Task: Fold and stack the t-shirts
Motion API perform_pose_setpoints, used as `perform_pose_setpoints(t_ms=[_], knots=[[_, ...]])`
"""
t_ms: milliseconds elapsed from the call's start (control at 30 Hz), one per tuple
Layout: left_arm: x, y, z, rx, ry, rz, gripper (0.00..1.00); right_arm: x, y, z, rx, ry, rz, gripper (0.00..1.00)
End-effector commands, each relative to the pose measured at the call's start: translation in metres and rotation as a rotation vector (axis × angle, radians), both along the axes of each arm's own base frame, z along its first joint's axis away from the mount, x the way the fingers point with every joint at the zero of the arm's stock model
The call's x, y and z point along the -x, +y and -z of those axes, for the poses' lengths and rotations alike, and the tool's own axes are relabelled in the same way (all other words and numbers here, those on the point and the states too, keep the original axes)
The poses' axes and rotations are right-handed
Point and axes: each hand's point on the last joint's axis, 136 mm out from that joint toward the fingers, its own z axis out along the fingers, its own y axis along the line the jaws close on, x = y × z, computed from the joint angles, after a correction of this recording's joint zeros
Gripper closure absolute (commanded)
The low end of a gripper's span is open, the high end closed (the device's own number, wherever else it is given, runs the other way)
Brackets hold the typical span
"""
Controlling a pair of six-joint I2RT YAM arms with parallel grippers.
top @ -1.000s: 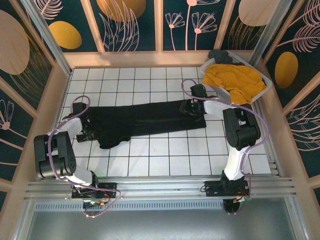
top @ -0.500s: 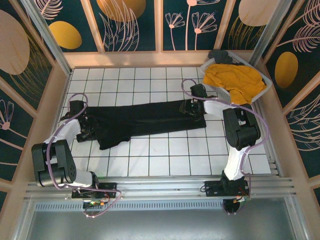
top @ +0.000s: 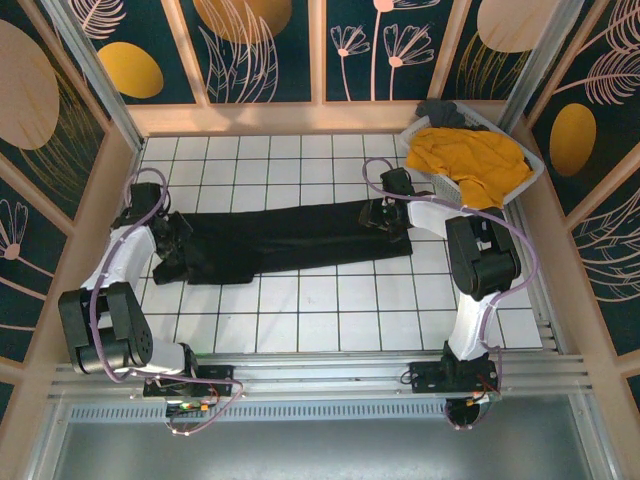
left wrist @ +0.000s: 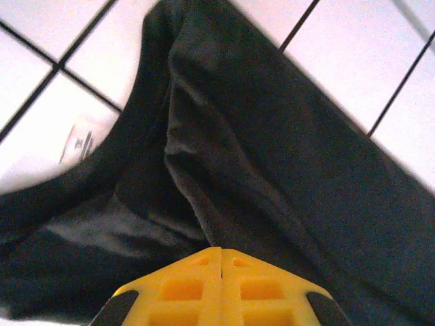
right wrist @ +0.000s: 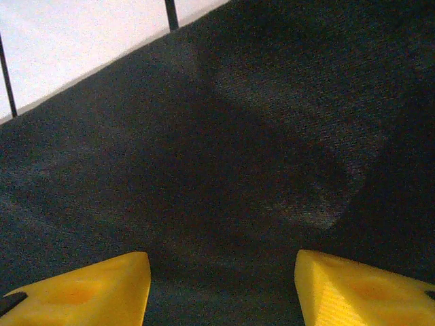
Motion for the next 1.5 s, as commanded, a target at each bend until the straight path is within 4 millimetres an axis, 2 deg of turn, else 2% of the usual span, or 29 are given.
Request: perform_pose_setpoints(t_ms=[0, 133, 267, 533, 633, 667, 800, 867, 967, 1033, 1067, 1167, 1233, 1300, 1433, 1467], knots=[[-0.008, 0.003, -0.006, 0.013, 0.035, -0.032, 1.00, 0.005, -0.003, 0.015, 0.008, 0.064, 0.014, 0.41], [-0.023, 0.008, -0.003, 0.004, 0.063, -0.041, 1.00, 0.003, -0.001, 0.016, 0.006, 0.068, 0.011, 0.41], [-0.042, 0.019, 0.009, -0.035, 0.101, -0.047, 1.00, 0.002, 0.000, 0.017, 0.002, 0.072, 0.010, 0.41], [-0.070, 0.050, 0.065, -0.180, 0.206, -0.066, 1.00, 0.000, 0.002, 0.011, -0.005, 0.057, 0.002, 0.41], [-0.088, 0.052, 0.069, -0.176, 0.182, -0.076, 0.98, -0.001, 0.000, 0.003, 0.000, 0.035, 0.000, 0.41], [-0.092, 0.053, 0.066, -0.174, 0.169, -0.085, 0.94, -0.001, -0.001, 0.000, 0.003, 0.023, -0.002, 0.41], [-0.093, 0.070, 0.040, -0.270, 0.147, -0.163, 0.56, -0.003, -0.004, -0.014, 0.013, -0.021, -0.020, 0.41], [-0.086, 0.075, 0.023, -0.315, 0.127, -0.196, 0.50, -0.004, -0.005, -0.022, 0.023, -0.051, -0.031, 0.41], [-0.074, 0.056, 0.003, -0.259, 0.066, -0.192, 0.50, -0.011, -0.011, -0.039, 0.032, -0.112, -0.027, 0.41], [-0.064, 0.025, 0.004, -0.183, 0.052, -0.159, 0.53, -0.016, -0.015, -0.047, 0.037, -0.137, -0.019, 0.41], [-0.060, 0.010, -0.002, -0.144, 0.028, -0.148, 0.55, -0.019, -0.018, -0.047, 0.042, -0.137, -0.015, 0.41], [-0.044, -0.041, 0.016, 0.046, 0.031, -0.134, 0.63, -0.030, -0.025, -0.040, 0.065, -0.121, -0.006, 0.41], [-0.036, -0.060, 0.032, 0.137, 0.047, -0.153, 0.66, -0.038, -0.030, -0.031, 0.082, -0.100, 0.000, 0.43], [-0.032, -0.071, 0.045, 0.188, 0.065, -0.172, 0.68, -0.045, -0.034, -0.020, 0.103, -0.072, 0.002, 0.47], [-0.037, -0.076, 0.064, 0.217, 0.103, -0.185, 0.71, -0.048, -0.037, 0.002, 0.141, -0.012, -0.006, 0.55], [-0.038, -0.076, 0.079, 0.216, 0.145, -0.186, 0.72, -0.045, -0.039, 0.008, 0.154, 0.009, -0.005, 0.57]])
